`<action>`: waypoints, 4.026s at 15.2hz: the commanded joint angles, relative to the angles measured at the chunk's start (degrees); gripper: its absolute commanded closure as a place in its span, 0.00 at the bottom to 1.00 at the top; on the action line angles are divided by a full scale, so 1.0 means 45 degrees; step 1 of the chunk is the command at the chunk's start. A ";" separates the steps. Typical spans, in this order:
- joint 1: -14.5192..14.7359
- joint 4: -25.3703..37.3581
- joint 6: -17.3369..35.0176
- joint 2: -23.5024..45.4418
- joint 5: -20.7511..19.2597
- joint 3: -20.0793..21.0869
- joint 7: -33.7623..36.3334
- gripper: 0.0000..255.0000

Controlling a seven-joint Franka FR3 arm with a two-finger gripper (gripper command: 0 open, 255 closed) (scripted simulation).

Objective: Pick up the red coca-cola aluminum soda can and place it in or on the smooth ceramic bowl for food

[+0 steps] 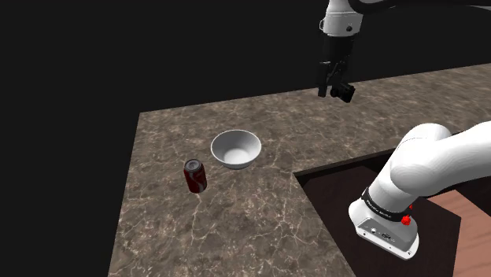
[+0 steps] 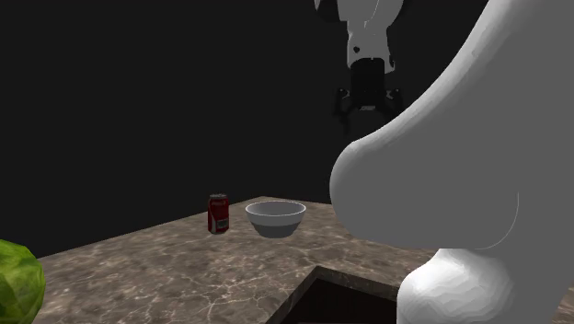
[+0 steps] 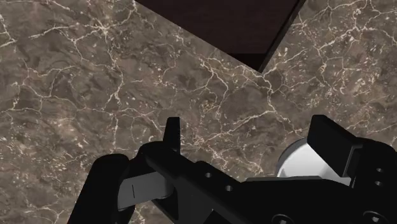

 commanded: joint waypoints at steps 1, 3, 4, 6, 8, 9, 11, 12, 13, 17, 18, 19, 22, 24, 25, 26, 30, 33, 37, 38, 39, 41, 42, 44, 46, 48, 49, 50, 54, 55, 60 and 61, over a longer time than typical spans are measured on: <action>0.0000 0.0000 0.0000 0.0000 0.0000 0.0000 0.0000 0.00; 0.0209 -0.0146 0.0550 0.0317 0.0349 0.0454 0.0469 0.00; 0.0314 -0.0197 0.0829 0.0500 0.0515 0.0680 0.0700 0.00; 0.0518 -0.0251 0.1393 0.0912 0.0824 0.1131 0.1155 0.00; 0.0710 -0.0243 0.1961 0.1384 0.1102 0.1583 0.1602 0.00; 0.0803 -0.0216 0.2245 0.1641 0.1225 0.1806 0.1825 0.00; 0.0980 -0.0113 0.2810 0.2198 0.1440 0.2249 0.2269 0.00; 0.1059 -0.0038 0.3089 0.2496 0.1531 0.2471 0.2490 0.00; 0.1135 0.0053 0.3365 0.2806 0.1609 0.2692 0.2713 0.00; 0.1393 0.0572 0.4425 0.4161 0.1772 0.3559 0.3624 0.00; 0.1447 0.0740 0.4676 0.4527 0.1771 0.3772 0.3860 0.00; 0.1499 0.0924 0.4919 0.4903 0.1751 0.3980 0.4101 0.00; 0.1640 0.1566 0.5599 0.6087 0.1574 0.4587 0.4858 0.00; 0.1732 0.2070 0.6002 0.6923 0.1350 0.4968 0.5396 0.00; 0.1782 0.2345 0.6186 0.7354 0.1205 0.5147 0.5676 0.00; 0.1835 0.2636 0.6356 0.7794 0.1038 0.5320 0.5962 0.00; 0.2152 0.3959 0.6888 0.9636 0.0164 0.5878 0.7162 0.00; 0.2532 0.5131 0.7103 1.1085 -0.0649 0.6133 0.8072 0.00; 0.3270 0.6961 0.7124 1.3067 -0.1784 0.6223 0.9175 0.00; 0.3458 0.7371 0.7092 1.3471 -0.2001 0.6200 0.9369 0.00; 0.3480 0.7283 0.7240 1.3535 -0.2036 0.6170 0.9391 0.00; 0.3505 0.7114 0.7532 1.3674 -0.2119 0.6131 0.9445 0.00; 0.3516 0.7035 0.7676 1.3747 -0.2163 0.6113 0.9474 0.00; 0.3542 0.6885 0.7963 1.3900 -0.2256 0.6074 0.9533 0.00; 0.3564 0.6775 0.8186 1.4026 -0.2333 0.6041 0.9582 0.00; 0.3564 0.6775 0.8186 1.4026 -0.2332 0.6041 0.9582 0.00; 0.3564 0.6775 0.8186 1.4026 -0.2333 0.6040 0.9582 0.00; 0.3564 0.6775 0.8186 1.4026 -0.2333 0.6040 0.9582 0.00; 0.3564 0.6775 0.8186 1.4026 -0.2333 0.6040 0.9583 1.00; 0.3564 0.6775 0.8186 1.4026 -0.2333 0.6040 0.9583 1.00; 0.3564 0.6778 0.8184 1.4027 -0.2333 0.6040 0.9582 1.00; 0.3565 0.6780 0.8183 1.4029 -0.2333 0.6040 0.9582 1.00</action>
